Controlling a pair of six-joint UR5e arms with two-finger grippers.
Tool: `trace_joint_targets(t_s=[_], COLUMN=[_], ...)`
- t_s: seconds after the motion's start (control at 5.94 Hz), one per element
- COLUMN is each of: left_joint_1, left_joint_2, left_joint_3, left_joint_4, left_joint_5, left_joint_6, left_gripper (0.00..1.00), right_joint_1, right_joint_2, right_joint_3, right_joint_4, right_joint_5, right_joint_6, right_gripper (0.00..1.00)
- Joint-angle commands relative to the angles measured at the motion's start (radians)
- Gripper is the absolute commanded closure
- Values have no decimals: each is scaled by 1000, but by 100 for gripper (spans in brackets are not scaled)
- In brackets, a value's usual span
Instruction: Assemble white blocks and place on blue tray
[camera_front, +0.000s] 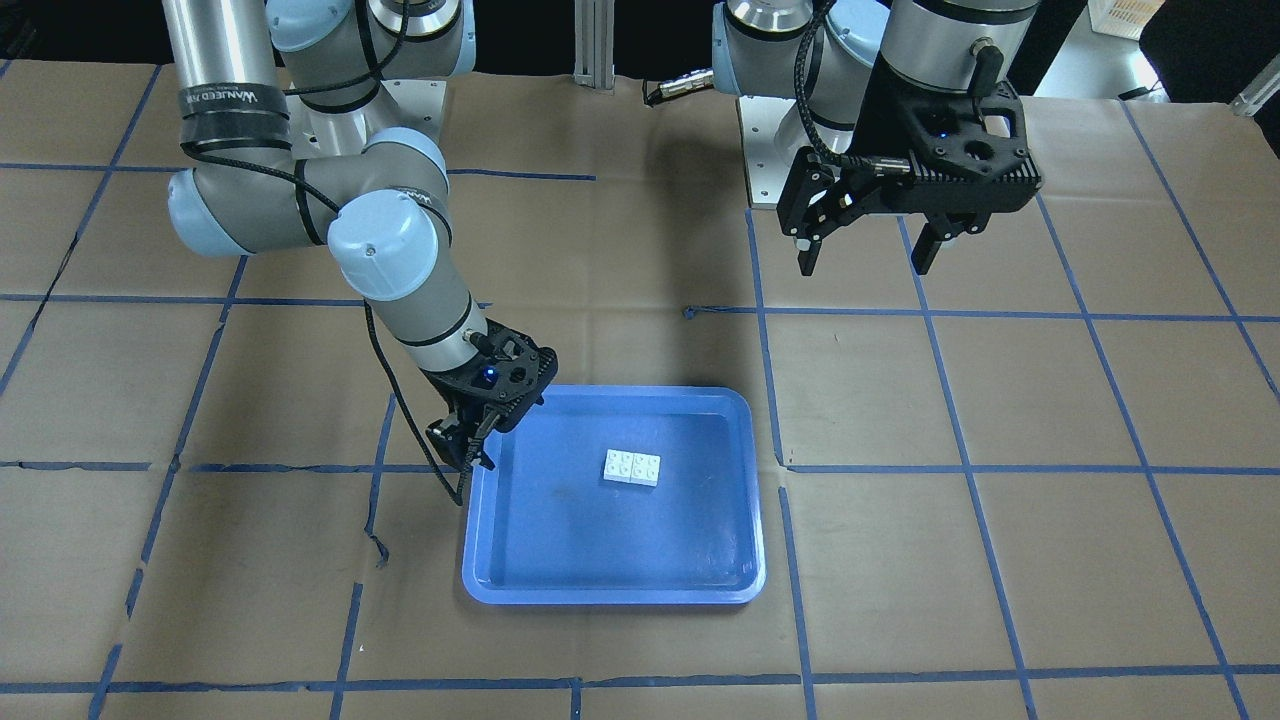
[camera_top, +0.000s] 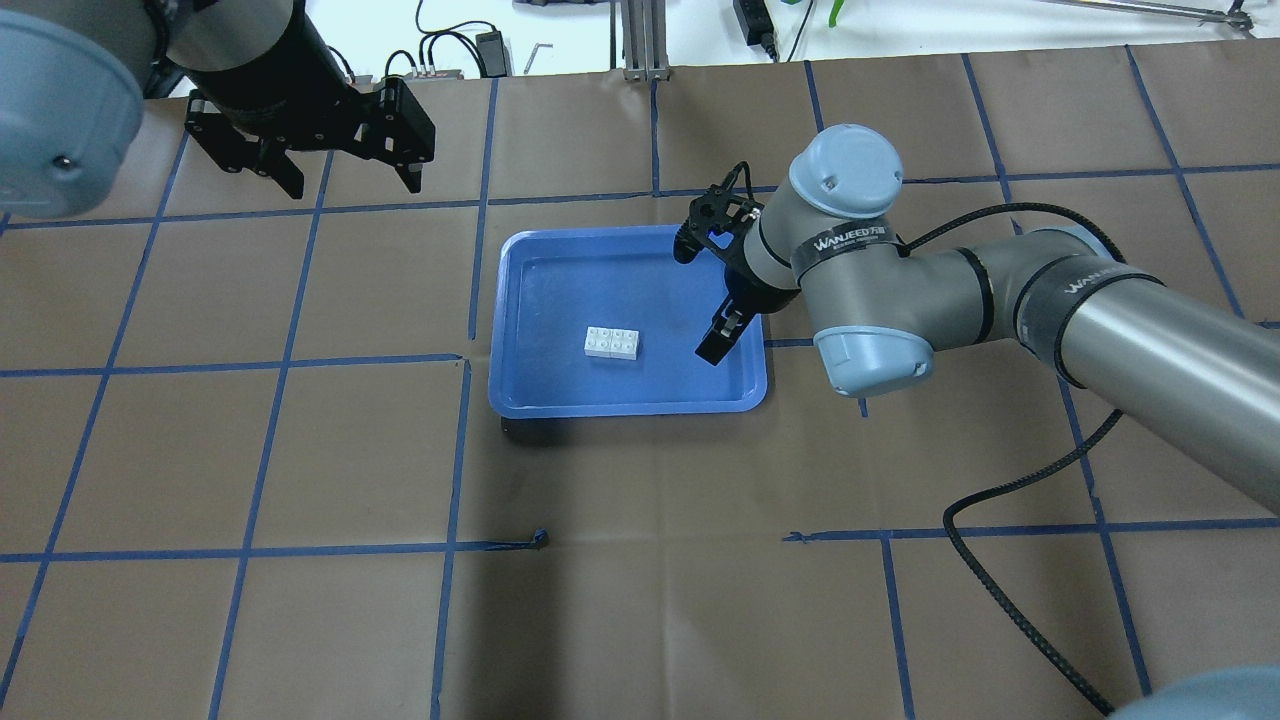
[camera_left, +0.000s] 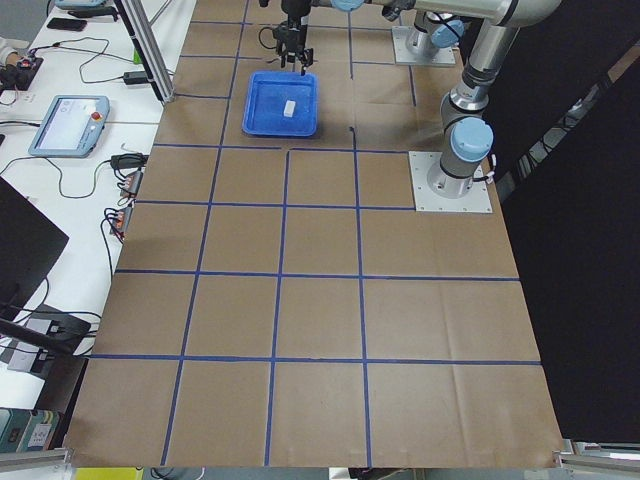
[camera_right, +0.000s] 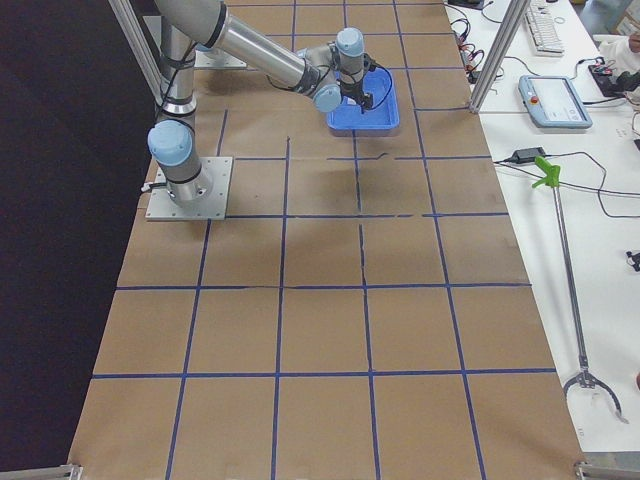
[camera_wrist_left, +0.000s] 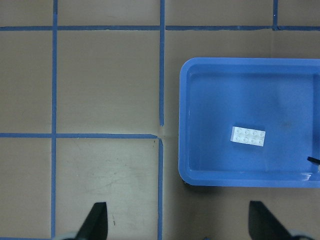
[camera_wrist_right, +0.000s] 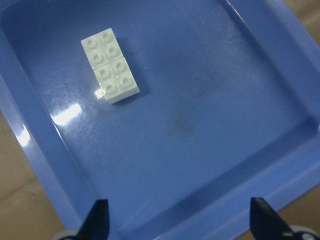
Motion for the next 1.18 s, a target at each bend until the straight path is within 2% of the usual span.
trace_joint_targets(t_s=[0.0, 0.17, 0.34, 0.5, 0.67, 1.01], left_joint_1=[0, 0, 0, 0, 0, 0], left_joint_2=[0, 0, 0, 0, 0, 0], left_joint_3=[0, 0, 0, 0, 0, 0], left_joint_4=[0, 0, 0, 0, 0, 0], left_joint_5=[0, 0, 0, 0, 0, 0], left_joint_6=[0, 0, 0, 0, 0, 0], left_gripper=[1, 1, 1, 1, 1, 1], right_joint_1=[-35, -60, -63, -69, -75, -113], right_joint_2=[-75, -122, -168, -203, -222, -222], right_joint_3=[-11, -17, -17, -37, -101, -250], right_joint_4=[198, 261, 274, 335, 458, 675], right_joint_5=[-84, -118, -128, -205, -218, -218], right_joint_6=[141, 251, 401, 483, 564, 602], right_gripper=[0, 0, 0, 0, 0, 0])
